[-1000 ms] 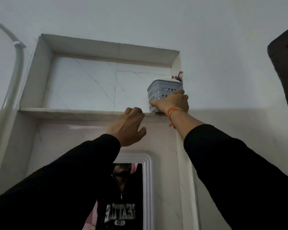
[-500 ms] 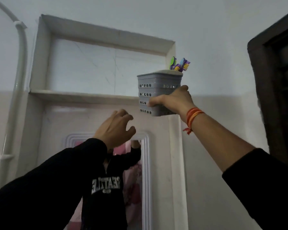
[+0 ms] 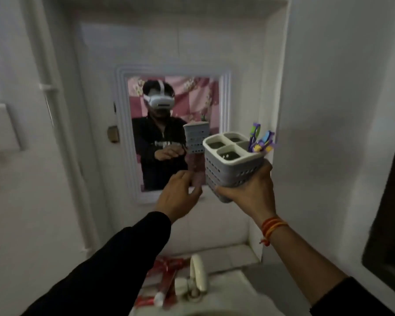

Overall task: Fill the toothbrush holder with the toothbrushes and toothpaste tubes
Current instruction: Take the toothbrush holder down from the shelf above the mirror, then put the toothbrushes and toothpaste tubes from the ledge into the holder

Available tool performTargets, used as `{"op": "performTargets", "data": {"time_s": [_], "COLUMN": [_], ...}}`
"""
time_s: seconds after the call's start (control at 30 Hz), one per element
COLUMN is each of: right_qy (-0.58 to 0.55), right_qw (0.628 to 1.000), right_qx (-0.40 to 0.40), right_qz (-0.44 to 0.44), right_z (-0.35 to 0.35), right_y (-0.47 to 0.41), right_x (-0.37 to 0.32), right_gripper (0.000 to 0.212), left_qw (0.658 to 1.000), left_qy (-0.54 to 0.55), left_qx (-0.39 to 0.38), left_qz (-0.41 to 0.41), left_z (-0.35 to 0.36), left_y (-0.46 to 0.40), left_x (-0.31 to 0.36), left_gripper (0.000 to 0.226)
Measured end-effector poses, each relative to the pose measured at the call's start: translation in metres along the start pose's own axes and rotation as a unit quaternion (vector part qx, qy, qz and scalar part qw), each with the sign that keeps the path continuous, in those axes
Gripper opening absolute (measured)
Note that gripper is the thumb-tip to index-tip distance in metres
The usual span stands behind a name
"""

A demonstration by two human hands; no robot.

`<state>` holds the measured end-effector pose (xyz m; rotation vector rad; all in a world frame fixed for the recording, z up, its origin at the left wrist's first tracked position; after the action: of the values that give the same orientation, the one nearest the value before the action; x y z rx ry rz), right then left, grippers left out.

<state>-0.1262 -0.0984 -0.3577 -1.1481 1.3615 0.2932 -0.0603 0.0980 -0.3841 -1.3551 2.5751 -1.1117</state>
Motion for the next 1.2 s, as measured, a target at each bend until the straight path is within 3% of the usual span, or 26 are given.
{"op": "performTargets", "data": {"time_s": [0.37,0.57,0.73,0.9,1.1,1.2], "right_qy": [0.064,0.072,0.089,0.087,0.066,0.04], "right_qw": [0.981,0.959,0.946,0.949,0.947,0.937], "right_qx": [-0.067,-0.092,-0.12,-0.147,-0.191,-0.231], "right_qz": [0.17,0.257,0.29,0.266,0.251,0.26], "right_z": [0.045,0.063,0.071,0.076,0.072,0.071], "right_y": [0.092,0.119,0.141,0.149,0.147,0.14], "right_x": [0.208,0.279,0.309,0.324,0.341,0.347], "right_gripper": [0.123,0.118,0.112,0.127,0.106,0.099], "left_qw": [0.962,0.915,0.889,0.867,0.838,0.836], "left_qy": [0.041,0.108,0.031,-0.021,-0.077,-0.1], "left_qx": [-0.19,-0.206,-0.338,-0.41,-0.504,-0.514], "left_qz": [-0.19,-0.33,-0.308,-0.283,-0.195,-0.163], "left_z": [0.15,0.186,0.208,0.235,0.267,0.276], "left_y": [0.092,0.089,0.075,0.067,0.062,0.062], "left_x": [-0.061,-0.1,-0.126,-0.151,-0.155,-0.154], "left_gripper": [0.053,0.028,0.035,0.044,0.048,0.052]}}
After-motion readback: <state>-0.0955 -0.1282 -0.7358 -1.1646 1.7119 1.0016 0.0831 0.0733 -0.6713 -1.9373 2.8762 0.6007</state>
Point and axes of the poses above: each hand's wrist, its own y-axis away from the middle knuckle, its own z-axis out of the palm, x = y × z, the point moved 2 cm from there along -y, towards the middle knuckle, and after that the axes turned 11 degrees about z, right-handed, at the moved point
